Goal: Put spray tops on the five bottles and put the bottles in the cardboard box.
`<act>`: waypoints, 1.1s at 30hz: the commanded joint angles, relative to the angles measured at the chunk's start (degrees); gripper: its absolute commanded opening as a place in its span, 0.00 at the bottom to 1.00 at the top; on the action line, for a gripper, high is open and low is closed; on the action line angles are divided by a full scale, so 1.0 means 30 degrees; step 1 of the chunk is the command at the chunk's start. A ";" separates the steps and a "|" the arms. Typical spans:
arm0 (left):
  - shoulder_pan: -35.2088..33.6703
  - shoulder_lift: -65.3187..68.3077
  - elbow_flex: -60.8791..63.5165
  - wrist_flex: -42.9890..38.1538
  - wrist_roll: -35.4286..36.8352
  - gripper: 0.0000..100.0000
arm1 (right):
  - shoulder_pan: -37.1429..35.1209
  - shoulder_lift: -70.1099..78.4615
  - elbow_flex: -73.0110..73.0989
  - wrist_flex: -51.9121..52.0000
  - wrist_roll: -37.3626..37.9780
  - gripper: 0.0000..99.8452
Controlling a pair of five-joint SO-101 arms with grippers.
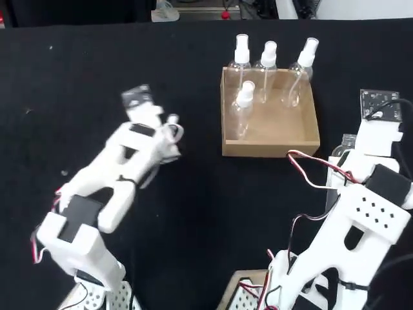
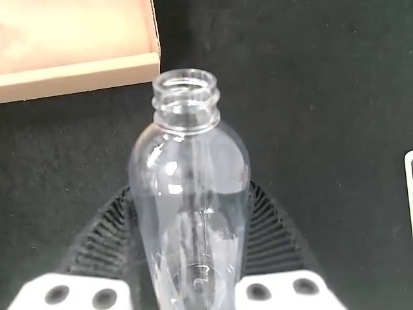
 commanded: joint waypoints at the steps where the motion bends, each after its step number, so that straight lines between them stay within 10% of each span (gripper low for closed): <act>1: -0.3150 -0.1729 -0.1890 0.4278 -0.3458 0.03 | 0.0381 -0.1011 -0.0220 0.0205 -0.0059 0.01; 11: -0.7692 -0.3282 -0.1656 1.0842 -1.5033 0.03 | -0.2520 -0.6667 -0.0073 0.3663 -0.0088 0.01; 33: -0.9099 -0.2784 -1.0828 1.6850 -1.8374 0.25 | -0.5890 -0.7604 0.1158 0.4601 -0.1758 0.01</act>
